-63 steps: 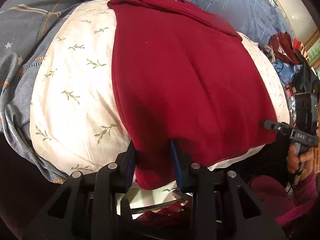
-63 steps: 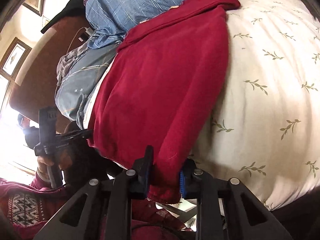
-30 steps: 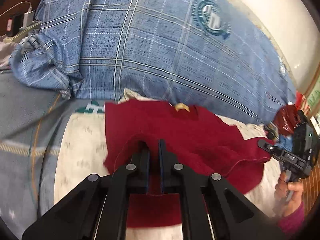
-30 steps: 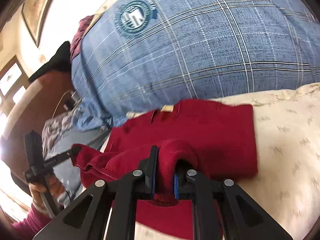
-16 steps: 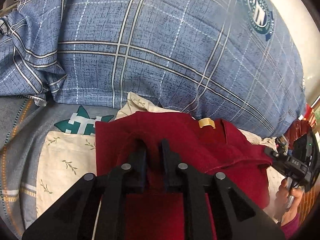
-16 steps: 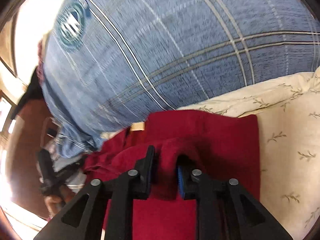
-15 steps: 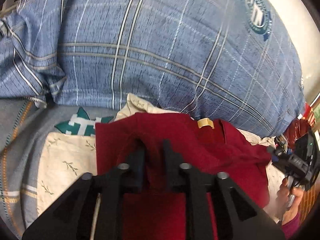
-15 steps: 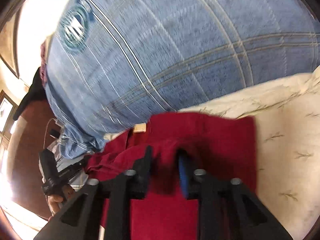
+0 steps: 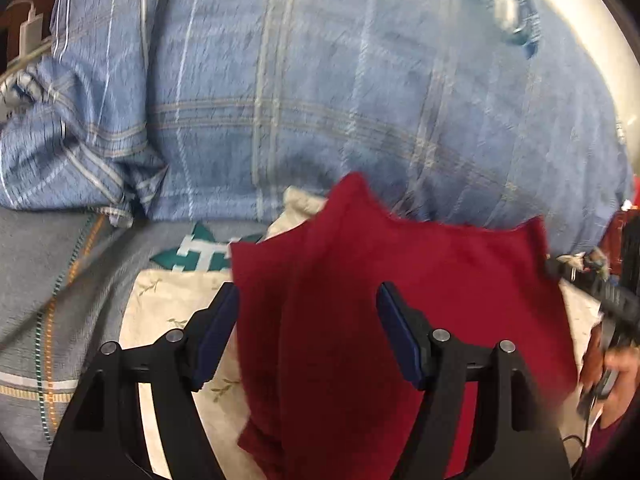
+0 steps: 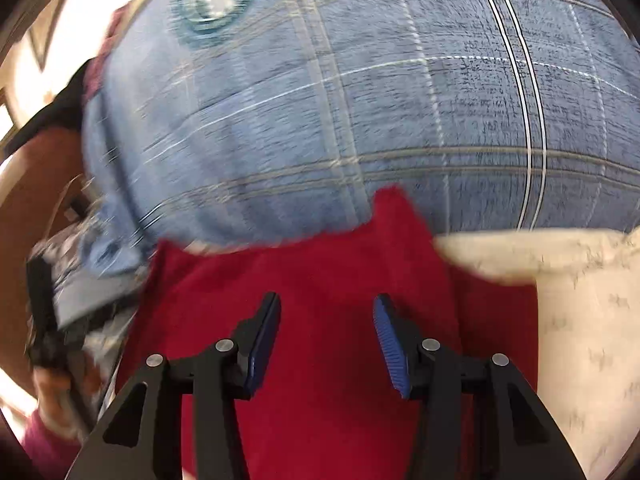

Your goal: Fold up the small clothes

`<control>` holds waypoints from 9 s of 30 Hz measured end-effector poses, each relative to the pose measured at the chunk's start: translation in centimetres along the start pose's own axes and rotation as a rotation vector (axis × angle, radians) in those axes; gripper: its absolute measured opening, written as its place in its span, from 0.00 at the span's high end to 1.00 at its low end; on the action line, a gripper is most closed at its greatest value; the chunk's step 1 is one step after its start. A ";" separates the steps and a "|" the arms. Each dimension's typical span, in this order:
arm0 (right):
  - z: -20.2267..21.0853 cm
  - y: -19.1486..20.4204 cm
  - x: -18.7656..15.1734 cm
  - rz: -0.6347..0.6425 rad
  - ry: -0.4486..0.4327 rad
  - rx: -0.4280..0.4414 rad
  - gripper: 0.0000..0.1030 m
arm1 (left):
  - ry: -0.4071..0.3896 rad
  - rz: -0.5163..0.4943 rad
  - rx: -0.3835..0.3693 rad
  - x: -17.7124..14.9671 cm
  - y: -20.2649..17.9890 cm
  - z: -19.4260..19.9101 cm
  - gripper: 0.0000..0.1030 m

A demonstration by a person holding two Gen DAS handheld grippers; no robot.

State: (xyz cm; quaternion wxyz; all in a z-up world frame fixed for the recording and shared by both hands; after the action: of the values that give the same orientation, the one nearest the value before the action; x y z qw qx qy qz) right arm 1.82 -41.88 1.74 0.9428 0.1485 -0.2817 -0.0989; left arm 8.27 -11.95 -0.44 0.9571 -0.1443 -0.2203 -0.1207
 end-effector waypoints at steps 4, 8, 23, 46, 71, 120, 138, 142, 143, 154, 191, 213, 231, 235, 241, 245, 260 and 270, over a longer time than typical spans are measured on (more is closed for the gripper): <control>-4.0 -4.3 2.5 -0.100 0.066 -0.165 0.54 | 0.070 0.038 0.047 -0.3 2.1 -2.8 0.32; -6.4 -6.3 2.1 -0.160 0.086 -0.169 0.54 | 0.067 0.053 0.033 -0.3 2.5 -3.5 0.29; -4.8 14.3 0.1 0.238 0.091 0.034 0.55 | 0.092 0.007 0.110 -6.1 1.8 4.6 0.29; -15.9 22.2 1.3 0.247 0.217 0.007 0.60 | 0.119 0.059 0.038 -7.3 3.8 0.8 0.26; -16.1 23.5 0.6 0.310 0.242 0.002 0.64 | 0.126 0.069 0.044 -6.7 3.7 0.4 0.22; -17.9 27.7 -2.1 0.532 0.331 -0.200 0.23 | 0.142 0.117 0.015 -6.8 4.7 0.2 0.20; -13.2 23.0 -0.9 0.353 0.199 -0.041 0.85 | 0.103 0.058 -0.039 -6.2 2.6 -0.4 0.19; -12.4 21.9 -0.6 0.312 0.210 -0.011 0.85 | 0.090 0.024 -0.104 -5.9 1.5 -0.6 0.55; -12.4 21.7 -0.6 0.307 0.214 -0.005 0.85 | 0.088 0.022 -0.109 -5.8 1.3 -0.4 0.57; -12.5 23.1 -0.3 0.274 0.270 0.084 0.29 | 0.002 -0.067 -0.117 -5.2 -0.5 2.0 0.73; 2.3 12.2 2.9 0.249 0.063 -0.011 0.85 | -0.015 -0.335 -0.191 -5.6 -16.2 7.7 0.84; 2.6 -5.6 -1.3 -0.027 0.096 -0.142 0.59 | 0.109 -0.483 -0.299 -10.4 -25.4 3.4 0.41; 3.8 -2.3 -10.0 -0.070 0.143 -0.005 0.82 | 0.113 -0.304 -0.091 -11.5 -16.9 1.3 0.36; 5.5 -2.7 -11.2 0.029 0.114 -0.125 0.83 | 0.119 -0.313 -0.082 -11.9 -16.8 0.6 0.36; 5.7 -4.9 -11.7 -0.103 0.135 -0.082 0.73 | 0.117 -0.301 -0.075 -12.0 -16.7 0.6 0.36; 8.4 -4.5 -10.8 -0.096 0.059 -0.154 0.69 | 0.107 -0.298 -0.061 -11.6 -16.5 0.8 0.36; 6.1 -1.3 -8.6 0.036 -0.002 -0.162 0.75 | 0.107 -0.292 -0.050 -11.1 -16.8 0.0 0.33; 6.9 -4.7 -9.1 -0.099 -0.039 -0.150 0.42 | 0.115 -0.277 -0.061 -11.1 -16.8 -0.1 0.32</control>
State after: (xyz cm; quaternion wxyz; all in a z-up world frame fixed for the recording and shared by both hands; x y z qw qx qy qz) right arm -10.06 -45.34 1.13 0.9395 0.0892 -0.2841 -0.1692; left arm -6.37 -25.70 -1.87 0.9376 -0.1345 -0.1789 -0.2662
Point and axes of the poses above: each gripper's, at about its wrist camera, not at the fingertips, and z roughly against the way its jaws point, y to its left, x to its top, the point moved 7 cm from there along -z, roughly the way its jaws point, and after that the axes turned 13 degrees about y, right-handed, at the moved point
